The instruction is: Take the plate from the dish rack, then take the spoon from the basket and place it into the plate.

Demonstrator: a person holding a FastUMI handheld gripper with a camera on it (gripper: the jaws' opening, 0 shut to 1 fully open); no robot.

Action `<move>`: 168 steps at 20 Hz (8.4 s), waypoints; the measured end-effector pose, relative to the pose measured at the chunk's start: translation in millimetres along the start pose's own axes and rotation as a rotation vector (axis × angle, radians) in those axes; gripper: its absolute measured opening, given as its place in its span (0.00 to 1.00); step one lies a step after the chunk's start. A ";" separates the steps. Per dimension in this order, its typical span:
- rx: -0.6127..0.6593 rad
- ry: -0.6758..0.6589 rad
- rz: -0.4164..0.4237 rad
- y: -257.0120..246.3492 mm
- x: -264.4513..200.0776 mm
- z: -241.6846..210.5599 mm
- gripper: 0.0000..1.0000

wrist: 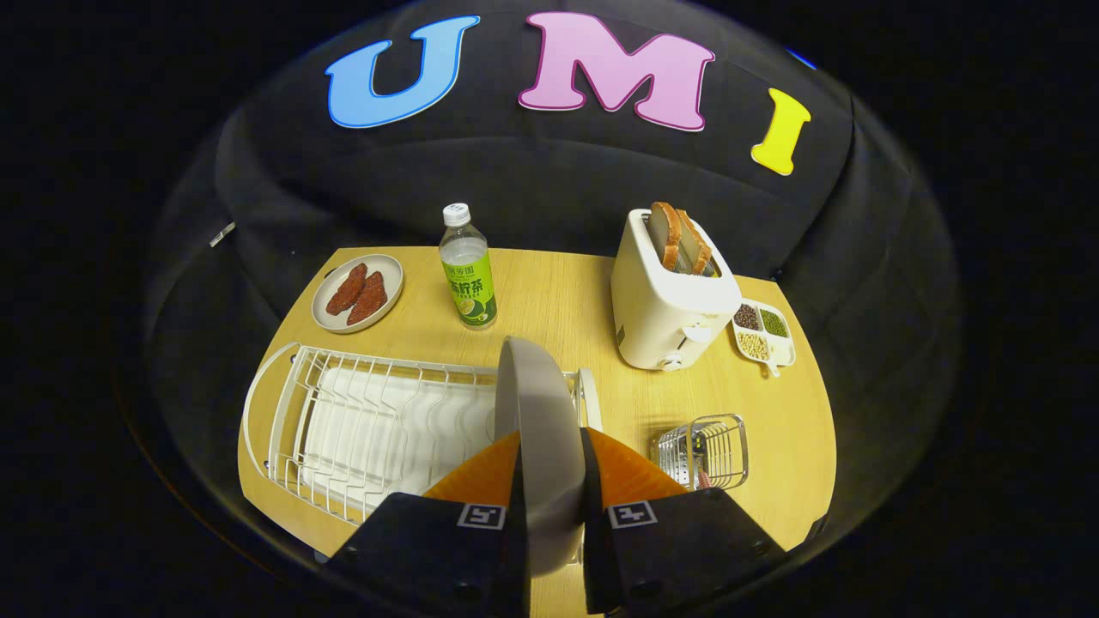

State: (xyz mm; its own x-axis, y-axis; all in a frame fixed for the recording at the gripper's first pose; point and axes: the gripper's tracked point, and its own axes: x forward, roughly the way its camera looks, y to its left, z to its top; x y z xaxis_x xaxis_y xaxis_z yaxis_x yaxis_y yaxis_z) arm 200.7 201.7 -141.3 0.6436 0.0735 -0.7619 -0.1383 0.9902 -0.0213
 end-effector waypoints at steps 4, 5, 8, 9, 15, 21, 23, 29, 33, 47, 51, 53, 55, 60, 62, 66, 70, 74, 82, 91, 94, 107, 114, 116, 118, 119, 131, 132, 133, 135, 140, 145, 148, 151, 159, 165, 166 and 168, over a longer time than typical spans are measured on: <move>0.012 -0.006 -0.019 -10.4 -4.7 1.8 0.28; 0.017 -0.013 -0.021 -13.6 -6.2 3.9 0.28; 0.084 0.000 0.020 -11.5 -14.0 2.8 0.24; 0.089 0.001 0.022 -13.2 -12.6 3.3 0.24; 0.077 -0.042 0.120 -18.0 -43.1 -1.7 0.24; 0.047 -0.116 0.260 -44.6 -96.4 -37.5 0.24; 0.048 -0.088 0.278 -59.5 -115.1 -65.3 0.24; 0.221 -0.018 0.390 -97.1 -153.1 -136.9 0.24; 0.240 0.081 0.399 -133.9 -144.0 -194.0 0.24; 0.255 0.274 0.565 -144.6 -17.2 -258.6 0.24; 0.291 0.306 0.573 -151.7 -0.1 -265.6 0.27; 0.282 0.304 0.538 -161.1 10.0 -267.4 0.32; 0.231 0.269 0.487 -172.2 29.2 -269.1 0.39; 0.142 0.075 0.450 -187.6 17.7 -239.4 0.97; 0.078 -0.037 0.441 -187.2 6.5 -215.1 0.98; -0.031 -0.241 0.446 -172.9 -16.1 -166.0 0.98; -0.181 -0.391 0.462 -149.3 -20.2 -128.2 0.98; -0.240 -0.430 0.455 -132.1 -2.9 -114.2 0.99; -0.312 -0.466 0.362 -125.4 48.7 -105.6 0.94; -0.263 -0.450 0.340 -131.8 59.1 -94.5 0.45; -0.213 -0.428 0.370 -132.6 53.8 -91.8 0.45; -0.189 -0.409 0.327 -162.9 45.1 -77.9 0.17; -0.210 -0.432 0.358 -172.4 21.6 -54.4 0.11; -0.192 -0.444 0.376 -176.7 5.2 -46.5 0.11; -0.161 -0.445 0.407 -178.9 -11.4 -38.4 0.12; -0.147 -0.439 0.419 -181.4 -19.7 -37.8 0.11; -0.200 -0.369 0.607 -159.9 -103.8 -111.5 0.11; -0.210 -0.353 0.618 -156.3 -105.3 -121.7 0.11; -0.210 -0.329 0.633 -152.1 -104.7 -133.9 0.11; -0.211 -0.281 0.664 -141.8 -100.5 -154.5 0.11; -0.245 -0.246 0.691 -123.9 -88.1 -181.5 0.12; -0.293 -0.199 0.690 -113.5 -75.6 -204.4 0.14; -0.318 -0.148 0.676 -121.9 -70.7 -222.4 0.15; -0.304 -0.100 0.679 -125.4 -66.7 -234.5 0.17; -0.307 -0.117 0.672 -123.1 -68.9 -231.1 0.23; -0.182 -0.215 0.596 -137.8 -81.6 -184.1 0.98; -0.158 -0.233 0.577 -141.2 -86.2 -175.3 0.99; -0.101 -0.270 0.536 -148.6 -97.7 -155.2 0.98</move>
State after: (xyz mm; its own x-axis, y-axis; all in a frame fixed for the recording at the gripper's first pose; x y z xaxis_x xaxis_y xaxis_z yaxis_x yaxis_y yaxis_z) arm 41.5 28.9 -164.2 0.6313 0.5991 -0.4925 -0.5579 0.7919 0.2482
